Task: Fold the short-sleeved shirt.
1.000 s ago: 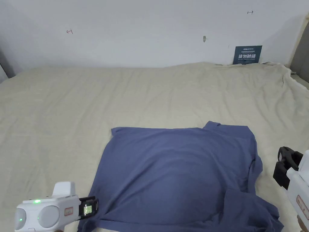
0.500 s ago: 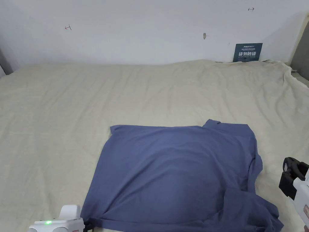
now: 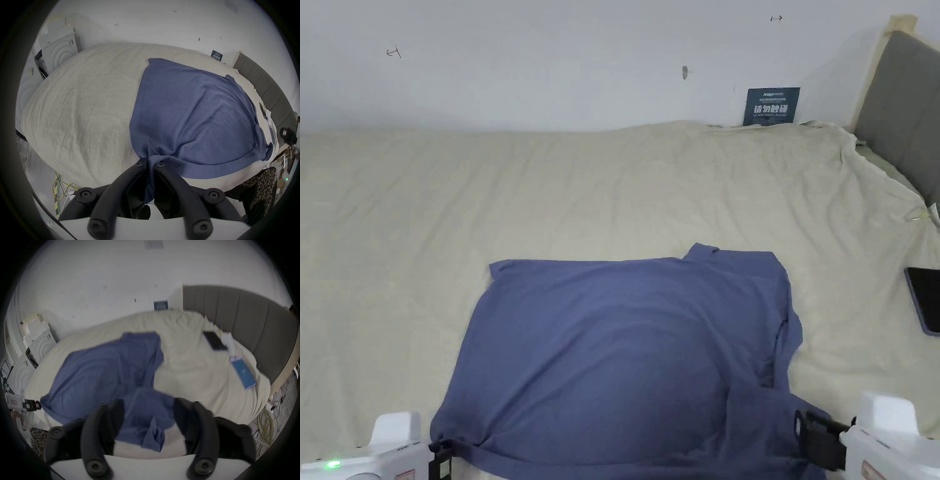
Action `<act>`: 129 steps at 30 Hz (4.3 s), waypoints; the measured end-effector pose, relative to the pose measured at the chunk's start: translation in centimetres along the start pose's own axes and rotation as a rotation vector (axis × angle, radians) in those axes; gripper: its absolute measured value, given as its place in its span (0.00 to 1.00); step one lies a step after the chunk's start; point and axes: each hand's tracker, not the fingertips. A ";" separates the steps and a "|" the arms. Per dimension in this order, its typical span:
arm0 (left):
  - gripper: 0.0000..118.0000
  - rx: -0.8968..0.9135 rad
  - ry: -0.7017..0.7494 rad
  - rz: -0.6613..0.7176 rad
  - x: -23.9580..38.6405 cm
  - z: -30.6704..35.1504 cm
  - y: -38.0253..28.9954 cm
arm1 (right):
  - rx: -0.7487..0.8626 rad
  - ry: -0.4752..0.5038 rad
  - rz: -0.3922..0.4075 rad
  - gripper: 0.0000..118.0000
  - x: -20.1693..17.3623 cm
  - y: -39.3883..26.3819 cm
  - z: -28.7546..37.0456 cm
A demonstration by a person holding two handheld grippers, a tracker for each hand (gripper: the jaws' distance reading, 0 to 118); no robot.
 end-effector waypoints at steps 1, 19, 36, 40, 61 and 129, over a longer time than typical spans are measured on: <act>0.04 0.002 -0.002 0.000 0.0 0.1 0.1 | -0.019 -0.001 -0.001 0.63 0.3 -0.8 -0.7; 0.04 0.020 -0.023 0.060 -0.2 0.5 1.0 | -0.093 0.019 0.079 0.02 0.3 -2.9 -1.8; 0.04 0.093 -0.017 0.022 0.8 -3.7 11.9 | 0.062 0.036 0.046 0.02 -0.3 9.2 -5.1; 0.04 0.037 0.009 -0.013 1.3 -7.0 13.7 | 0.027 0.025 0.078 0.02 -0.7 11.3 -9.0; 0.80 -0.095 0.105 -0.083 1.9 -12.2 15.4 | -0.127 -0.037 0.109 0.52 -2.0 12.0 -17.0; 0.03 -0.078 -0.004 -0.010 0.8 -8.6 10.5 | 0.144 -0.044 0.054 0.24 -0.4 5.7 -2.8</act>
